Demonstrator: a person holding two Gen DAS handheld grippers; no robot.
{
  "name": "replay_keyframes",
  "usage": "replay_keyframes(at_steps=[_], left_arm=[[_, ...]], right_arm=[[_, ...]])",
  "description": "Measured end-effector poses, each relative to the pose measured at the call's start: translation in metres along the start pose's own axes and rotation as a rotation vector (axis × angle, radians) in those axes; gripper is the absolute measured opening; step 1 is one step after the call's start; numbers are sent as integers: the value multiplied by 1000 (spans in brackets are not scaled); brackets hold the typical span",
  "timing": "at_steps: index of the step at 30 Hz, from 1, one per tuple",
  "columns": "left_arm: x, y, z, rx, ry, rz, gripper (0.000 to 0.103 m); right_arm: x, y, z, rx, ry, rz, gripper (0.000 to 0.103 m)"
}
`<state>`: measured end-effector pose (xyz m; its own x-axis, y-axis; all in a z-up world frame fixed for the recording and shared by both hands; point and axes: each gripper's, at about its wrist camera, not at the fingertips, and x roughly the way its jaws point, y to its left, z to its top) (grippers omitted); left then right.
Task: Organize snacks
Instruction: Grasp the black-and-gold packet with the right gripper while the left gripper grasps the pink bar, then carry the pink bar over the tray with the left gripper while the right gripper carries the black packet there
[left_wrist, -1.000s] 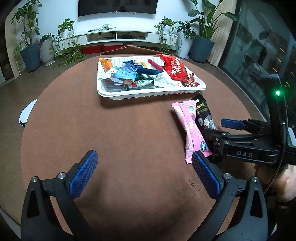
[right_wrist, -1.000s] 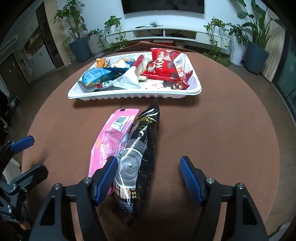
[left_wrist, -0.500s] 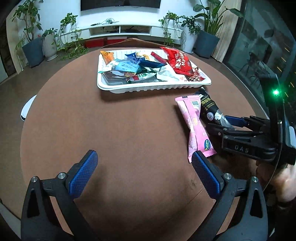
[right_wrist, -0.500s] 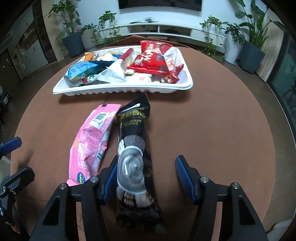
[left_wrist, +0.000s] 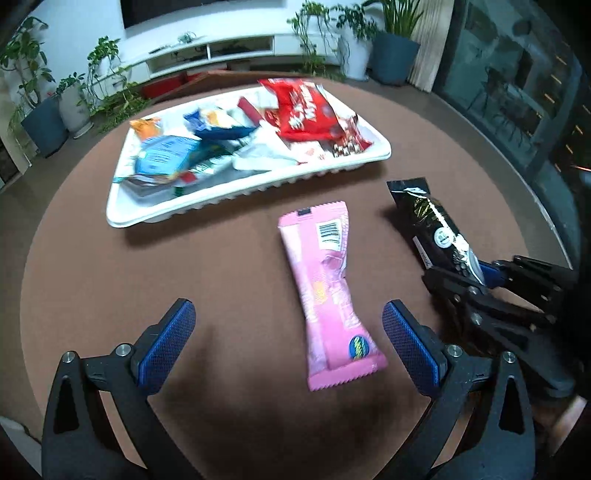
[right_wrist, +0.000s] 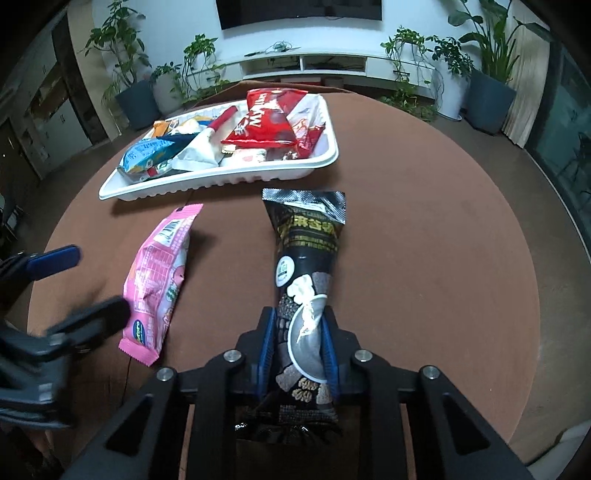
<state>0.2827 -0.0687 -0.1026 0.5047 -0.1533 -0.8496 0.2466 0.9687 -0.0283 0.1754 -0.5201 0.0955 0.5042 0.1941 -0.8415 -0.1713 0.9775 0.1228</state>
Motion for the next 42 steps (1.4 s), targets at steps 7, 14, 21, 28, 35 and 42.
replay_keyframes(at_steps=[7, 14, 21, 28, 35, 42], left_arm=[[23, -2, 8, 11, 45, 1, 94], [35, -10, 8, 54, 69, -9, 71], [34, -14, 14, 99, 68, -29, 35], [24, -8, 5, 130, 64, -46, 24], [14, -7, -4, 136, 40, -79, 21], [-6, 5, -14, 89, -12, -116, 19]], right_arm=[[0, -2, -3, -3, -39, 11, 26], [-2, 0, -6, -22, -53, 0, 26], [-2, 1, -7, -28, -59, -1, 27], [-2, 3, -7, -42, -64, -9, 27], [-3, -1, -7, -13, -68, 25, 25], [-4, -4, -6, 21, -77, 65, 24]])
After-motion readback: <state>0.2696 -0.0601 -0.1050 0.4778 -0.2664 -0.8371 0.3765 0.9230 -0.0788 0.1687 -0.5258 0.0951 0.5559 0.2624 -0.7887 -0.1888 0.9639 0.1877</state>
